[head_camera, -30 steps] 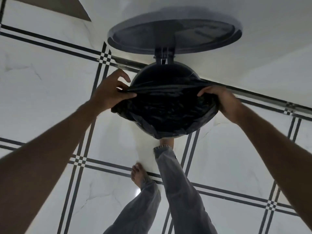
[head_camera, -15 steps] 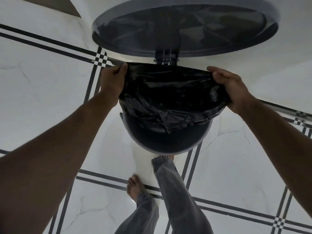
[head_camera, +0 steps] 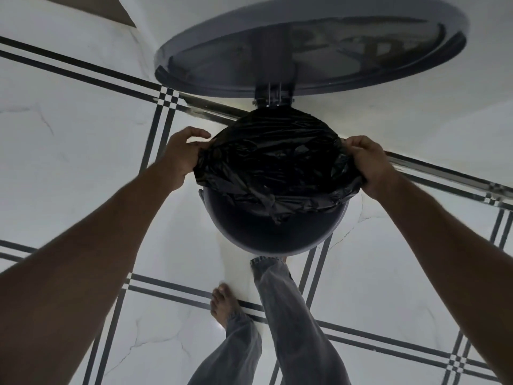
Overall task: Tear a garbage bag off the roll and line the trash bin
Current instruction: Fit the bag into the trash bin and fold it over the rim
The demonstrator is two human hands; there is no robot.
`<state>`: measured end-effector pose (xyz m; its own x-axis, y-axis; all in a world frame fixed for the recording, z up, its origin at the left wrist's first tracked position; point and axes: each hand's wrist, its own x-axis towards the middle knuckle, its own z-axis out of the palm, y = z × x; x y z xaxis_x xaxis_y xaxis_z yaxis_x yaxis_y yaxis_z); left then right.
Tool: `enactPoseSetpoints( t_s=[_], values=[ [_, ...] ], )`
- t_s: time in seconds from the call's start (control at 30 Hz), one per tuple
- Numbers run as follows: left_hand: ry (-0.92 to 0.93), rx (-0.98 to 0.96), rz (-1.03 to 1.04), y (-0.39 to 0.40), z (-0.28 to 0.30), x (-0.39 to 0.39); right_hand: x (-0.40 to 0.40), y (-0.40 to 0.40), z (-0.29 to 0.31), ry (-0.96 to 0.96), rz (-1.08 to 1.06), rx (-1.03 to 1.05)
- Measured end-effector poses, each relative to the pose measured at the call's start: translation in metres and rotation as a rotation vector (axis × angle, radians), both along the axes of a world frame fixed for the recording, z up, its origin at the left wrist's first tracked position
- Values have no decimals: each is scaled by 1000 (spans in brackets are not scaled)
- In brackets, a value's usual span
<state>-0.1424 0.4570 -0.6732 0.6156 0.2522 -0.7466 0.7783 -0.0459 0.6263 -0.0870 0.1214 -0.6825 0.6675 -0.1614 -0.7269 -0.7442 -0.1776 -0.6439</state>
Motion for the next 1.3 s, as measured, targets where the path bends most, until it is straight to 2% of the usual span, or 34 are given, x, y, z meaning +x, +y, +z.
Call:
enactPoseSetpoints(
  t_s=[0.17,0.3,0.37,0.43,0.53,0.6,0.7,0.87,0.97,1.17,1.3],
  values=[
    [-186,52,-83,-2,9,-18,-15,-10,11,-112,108,-32],
    [-184,-47,24,-5,19,-21,-27,-14,19,-237,266,-112],
    [-214,-46,7,-5,22,-27,-35,-17,23,-254,292,-110],
    [-227,37,-118,-3,19,-38,-41,-21,20,-248,287,-130],
    [-231,288,-366,2,10,-61,-53,-28,18,-235,242,-172],
    [-275,393,-407,-1,8,-73,-63,-28,21,-226,200,-192],
    [-224,379,-234,-7,12,-90,-80,-25,28,-213,86,-218],
    [-15,30,268,-25,27,-107,-102,-24,35,-159,6,-200],
    [81,-73,453,-39,33,-107,-109,-20,37,-62,-42,-110],
    [243,148,331,-54,26,-120,-123,-8,37,-2,-155,-96],
    [403,-93,422,-67,37,-120,-133,3,23,-21,-180,-214]
  ],
)
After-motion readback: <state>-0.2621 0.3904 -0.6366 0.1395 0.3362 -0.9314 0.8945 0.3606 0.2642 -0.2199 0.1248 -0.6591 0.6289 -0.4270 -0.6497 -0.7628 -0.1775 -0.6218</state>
